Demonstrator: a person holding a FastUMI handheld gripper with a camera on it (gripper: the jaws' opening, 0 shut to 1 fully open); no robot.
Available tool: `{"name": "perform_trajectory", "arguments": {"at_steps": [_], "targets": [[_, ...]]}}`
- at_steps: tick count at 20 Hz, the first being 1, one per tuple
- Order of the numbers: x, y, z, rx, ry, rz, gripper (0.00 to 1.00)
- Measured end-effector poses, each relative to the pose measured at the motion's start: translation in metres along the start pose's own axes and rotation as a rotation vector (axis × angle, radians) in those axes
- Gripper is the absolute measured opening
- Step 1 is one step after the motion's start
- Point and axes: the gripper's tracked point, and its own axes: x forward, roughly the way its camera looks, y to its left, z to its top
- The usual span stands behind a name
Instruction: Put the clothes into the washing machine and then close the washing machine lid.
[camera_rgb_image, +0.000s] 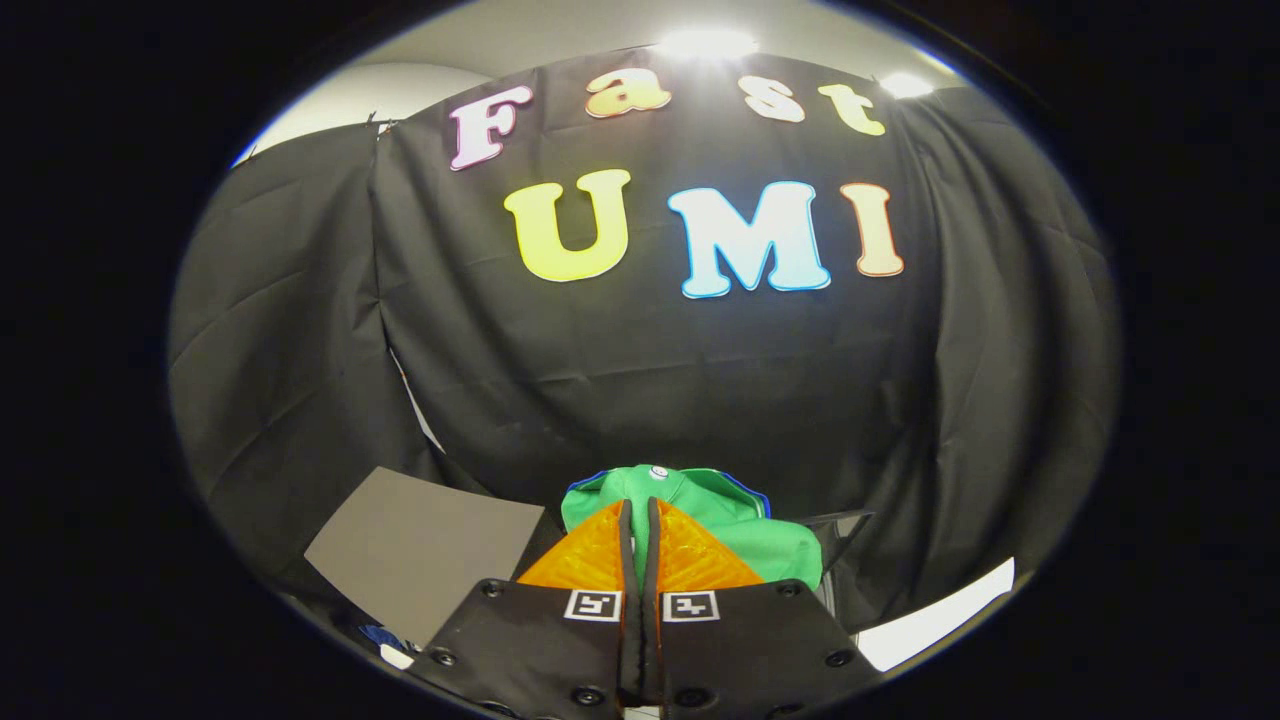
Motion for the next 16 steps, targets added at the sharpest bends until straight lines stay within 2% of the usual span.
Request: {"name": "perform_trajectory", "arguments": {"at_steps": [6, 16], "targets": [[0.008, -0.025, -0.017, 0.011, 0.027, -0.016, 0.01], [0.032, -0.041, -0.080, -0.008, 0.110, -0.034, 0.01]]}}
